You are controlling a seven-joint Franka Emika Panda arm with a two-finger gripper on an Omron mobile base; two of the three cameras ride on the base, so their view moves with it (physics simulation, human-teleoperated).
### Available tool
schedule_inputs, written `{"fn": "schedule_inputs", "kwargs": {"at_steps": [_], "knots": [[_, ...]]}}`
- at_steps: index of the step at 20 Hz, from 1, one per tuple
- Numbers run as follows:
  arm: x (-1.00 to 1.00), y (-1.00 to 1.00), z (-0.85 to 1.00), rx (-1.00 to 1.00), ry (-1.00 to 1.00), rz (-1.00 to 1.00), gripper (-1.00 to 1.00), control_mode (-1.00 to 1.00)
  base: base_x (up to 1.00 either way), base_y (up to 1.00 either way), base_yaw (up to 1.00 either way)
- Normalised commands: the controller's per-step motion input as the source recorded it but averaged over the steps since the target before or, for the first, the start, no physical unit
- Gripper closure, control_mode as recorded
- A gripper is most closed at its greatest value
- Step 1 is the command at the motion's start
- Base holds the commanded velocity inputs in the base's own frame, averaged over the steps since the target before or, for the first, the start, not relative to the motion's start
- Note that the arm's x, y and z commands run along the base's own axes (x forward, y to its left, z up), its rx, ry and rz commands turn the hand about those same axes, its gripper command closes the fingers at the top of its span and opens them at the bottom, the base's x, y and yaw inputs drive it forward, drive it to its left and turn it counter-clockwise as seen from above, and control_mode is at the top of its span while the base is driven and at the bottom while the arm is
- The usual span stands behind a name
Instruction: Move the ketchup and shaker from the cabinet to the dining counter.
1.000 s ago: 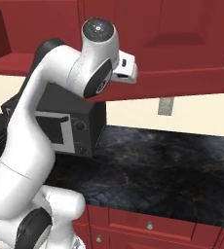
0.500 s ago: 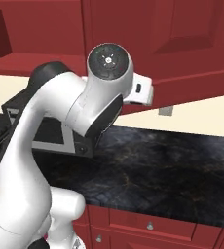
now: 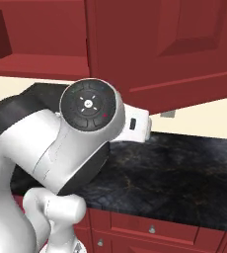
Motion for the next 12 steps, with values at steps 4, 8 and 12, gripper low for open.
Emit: {"fn": "schedule_inputs", "kwargs": {"at_steps": [4,8,12], "knots": [[-0.9,1.0,0.0,-0.21,-0.02,0.0,-1.0,-1.0,0.0,0.0,0.0],[-0.21,1.0,0.06,-0.26,0.0,0.0,-1.0,-1.0,0.0,0.0,0.0],[0.08,1.0,0.21,-0.22,0.0,-0.03,-1.0,-1.0,0.0,0.0,0.0]]}}
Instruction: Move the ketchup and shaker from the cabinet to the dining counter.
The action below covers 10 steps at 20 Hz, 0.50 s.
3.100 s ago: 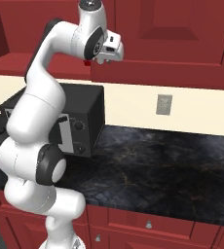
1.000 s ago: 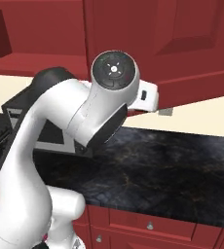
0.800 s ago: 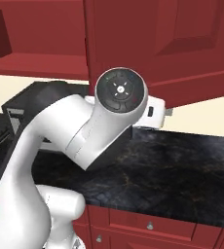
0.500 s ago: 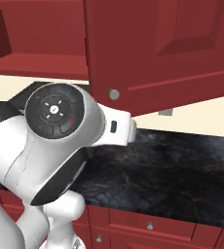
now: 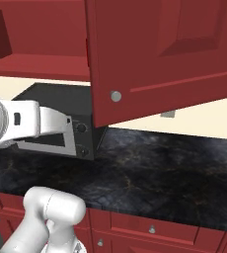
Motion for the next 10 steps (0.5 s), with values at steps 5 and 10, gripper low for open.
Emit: {"fn": "schedule_inputs", "kwargs": {"at_steps": [5,10], "knots": [[0.6,1.0,0.23,-0.14,0.0,-0.09,-1.0,-1.0,0.0,0.0,0.0],[0.97,0.84,0.06,-0.12,0.0,-0.14,-1.0,-1.0,0.0,0.0,0.0]]}}
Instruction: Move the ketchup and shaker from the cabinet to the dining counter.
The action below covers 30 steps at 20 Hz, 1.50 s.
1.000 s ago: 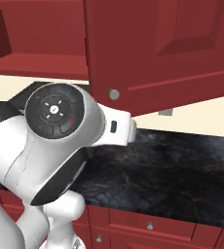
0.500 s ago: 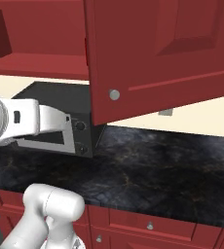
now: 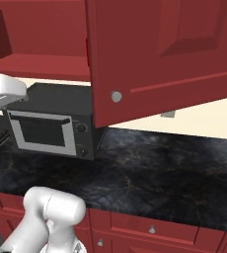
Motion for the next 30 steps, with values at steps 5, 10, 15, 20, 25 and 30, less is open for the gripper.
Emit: {"fn": "schedule_inputs", "kwargs": {"at_steps": [5,10,15,20,25,30], "knots": [[1.0,0.33,0.0,-0.14,0.0,-0.2,-1.0,-1.0,0.0,0.0,0.0],[1.0,-0.02,0.0,-0.18,0.0,-0.21,-1.0,-1.0,0.0,0.0,0.0],[1.0,-0.23,0.0,-0.15,0.0,-0.23,-1.0,-1.0,0.0,0.0,0.0],[1.0,-0.47,0.0,-0.12,0.0,-0.24,-1.0,-1.0,0.0,0.0,0.0],[0.73,-0.6,0.0,-0.11,0.0,-0.23,-1.0,-1.0,0.0,0.0,0.0],[0.5,-0.67,0.0,-0.09,0.0,-0.25,-1.0,-1.0,0.0,0.0,0.0]]}}
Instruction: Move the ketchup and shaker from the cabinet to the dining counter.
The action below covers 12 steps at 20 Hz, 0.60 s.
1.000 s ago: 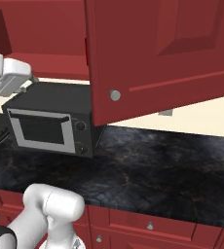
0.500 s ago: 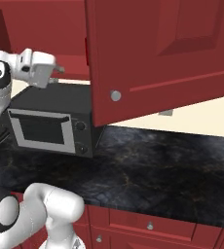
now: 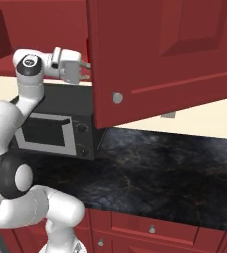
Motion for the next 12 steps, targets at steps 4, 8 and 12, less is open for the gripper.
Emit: {"fn": "schedule_inputs", "kwargs": {"at_steps": [4,8,12], "knots": [[0.15,-0.75,0.0,-0.07,0.0,-0.25,-1.0,-1.0,0.0,0.0,0.0],[0.0,-0.81,0.0,-0.07,0.0,-0.23,-1.0,-1.0,0.0,0.0,0.0],[-0.08,-0.88,0.0,-0.06,0.0,-0.22,-1.0,-1.0,0.0,0.0,0.0]]}}
